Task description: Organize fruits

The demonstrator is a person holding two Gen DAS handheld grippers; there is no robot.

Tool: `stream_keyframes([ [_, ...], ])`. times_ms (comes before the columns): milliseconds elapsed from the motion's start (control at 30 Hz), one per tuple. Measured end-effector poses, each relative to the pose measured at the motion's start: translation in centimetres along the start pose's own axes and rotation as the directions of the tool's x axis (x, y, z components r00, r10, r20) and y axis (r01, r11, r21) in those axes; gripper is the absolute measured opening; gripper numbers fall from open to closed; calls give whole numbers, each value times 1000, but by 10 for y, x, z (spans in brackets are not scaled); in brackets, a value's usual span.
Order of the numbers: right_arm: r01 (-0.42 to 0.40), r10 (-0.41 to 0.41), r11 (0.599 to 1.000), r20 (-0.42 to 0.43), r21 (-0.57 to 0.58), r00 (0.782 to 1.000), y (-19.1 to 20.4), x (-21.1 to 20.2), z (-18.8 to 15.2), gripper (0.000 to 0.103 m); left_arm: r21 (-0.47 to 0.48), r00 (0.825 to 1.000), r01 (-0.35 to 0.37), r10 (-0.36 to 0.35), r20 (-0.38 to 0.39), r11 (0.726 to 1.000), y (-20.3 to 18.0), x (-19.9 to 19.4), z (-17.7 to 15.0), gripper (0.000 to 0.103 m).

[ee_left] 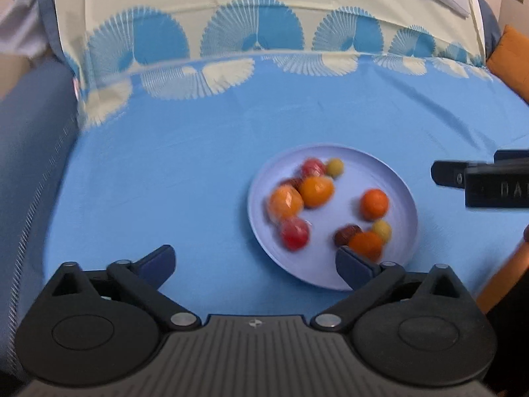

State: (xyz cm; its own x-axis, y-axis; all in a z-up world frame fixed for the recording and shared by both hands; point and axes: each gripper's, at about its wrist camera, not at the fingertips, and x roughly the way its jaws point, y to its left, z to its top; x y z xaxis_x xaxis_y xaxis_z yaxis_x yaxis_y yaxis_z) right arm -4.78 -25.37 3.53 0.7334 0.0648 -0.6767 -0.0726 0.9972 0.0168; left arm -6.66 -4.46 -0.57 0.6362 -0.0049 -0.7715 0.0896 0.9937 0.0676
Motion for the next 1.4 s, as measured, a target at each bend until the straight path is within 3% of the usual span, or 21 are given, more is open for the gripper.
stream_keyframes([
  [233,18,-22,997,-53,-71,998,4,0,-15,102,-47,999,-16,14,-45,999,-1,11,3,103],
  [533,15,-15,1000,-134,-3,991,4,23,-14,102,-81,995,10,-18,-95,997,1,23,5,103],
  [1400,-2,-2,1000,-162,-25,987,9,31,-14,102,-76,992,31,-40,-119,997,-4,29,7,103],
])
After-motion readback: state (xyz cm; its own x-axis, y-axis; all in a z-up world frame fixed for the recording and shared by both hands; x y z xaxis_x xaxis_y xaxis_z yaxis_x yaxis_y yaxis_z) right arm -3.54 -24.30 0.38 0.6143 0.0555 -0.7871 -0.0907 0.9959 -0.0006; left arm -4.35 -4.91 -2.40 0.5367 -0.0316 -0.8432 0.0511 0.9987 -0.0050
